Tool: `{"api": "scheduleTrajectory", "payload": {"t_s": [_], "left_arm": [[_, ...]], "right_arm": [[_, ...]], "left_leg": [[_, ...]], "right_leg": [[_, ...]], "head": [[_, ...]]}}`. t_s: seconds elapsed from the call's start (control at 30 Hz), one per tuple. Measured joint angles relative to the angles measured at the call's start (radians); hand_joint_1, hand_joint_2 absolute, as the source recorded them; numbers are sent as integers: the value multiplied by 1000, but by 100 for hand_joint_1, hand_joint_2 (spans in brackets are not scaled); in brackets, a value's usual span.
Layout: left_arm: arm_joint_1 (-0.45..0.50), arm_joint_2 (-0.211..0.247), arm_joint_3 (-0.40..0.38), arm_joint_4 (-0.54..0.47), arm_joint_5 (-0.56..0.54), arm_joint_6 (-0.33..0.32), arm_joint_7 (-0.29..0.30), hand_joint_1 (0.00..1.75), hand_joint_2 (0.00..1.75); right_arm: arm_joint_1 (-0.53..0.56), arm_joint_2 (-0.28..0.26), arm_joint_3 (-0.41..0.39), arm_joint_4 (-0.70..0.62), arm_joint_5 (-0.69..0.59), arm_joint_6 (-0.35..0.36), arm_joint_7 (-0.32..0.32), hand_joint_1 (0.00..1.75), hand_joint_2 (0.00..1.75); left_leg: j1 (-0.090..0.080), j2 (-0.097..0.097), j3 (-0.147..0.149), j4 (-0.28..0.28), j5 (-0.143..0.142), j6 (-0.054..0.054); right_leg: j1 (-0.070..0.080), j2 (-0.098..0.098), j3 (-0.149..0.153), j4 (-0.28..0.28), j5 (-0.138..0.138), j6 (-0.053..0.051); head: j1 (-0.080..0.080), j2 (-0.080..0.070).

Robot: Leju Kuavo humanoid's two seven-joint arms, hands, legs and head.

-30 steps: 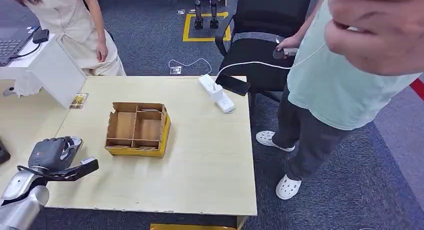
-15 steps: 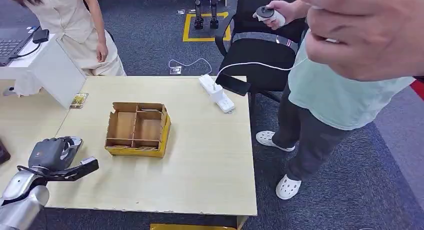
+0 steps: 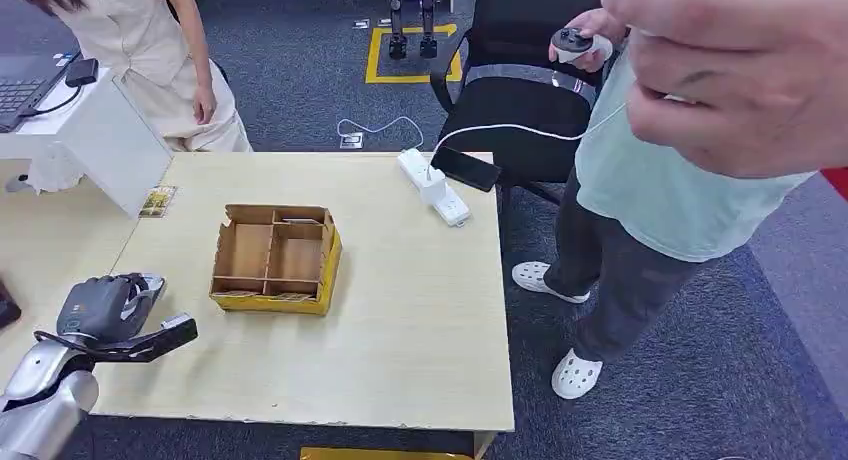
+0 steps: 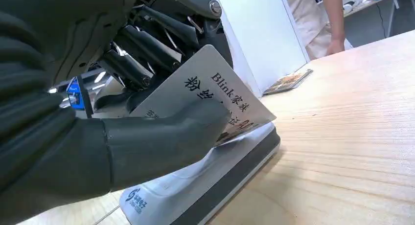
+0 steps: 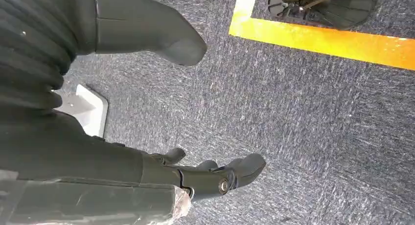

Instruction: Pass the card to the sensor for recognition and then transmit it.

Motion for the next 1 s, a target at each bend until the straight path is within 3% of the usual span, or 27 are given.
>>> {"api": "scheduleTrajectory", "payload": {"t_s": [1.0], "left_arm": [[0, 0, 0, 0, 0, 0, 0, 175, 175]], "right_arm": [[0, 0, 0, 0, 0, 0, 0, 0, 175]], "left_leg": [[0, 0, 0, 0, 0, 0]], "right_leg": [[0, 0, 0, 0, 0, 0]], "head": [[0, 0]]}}
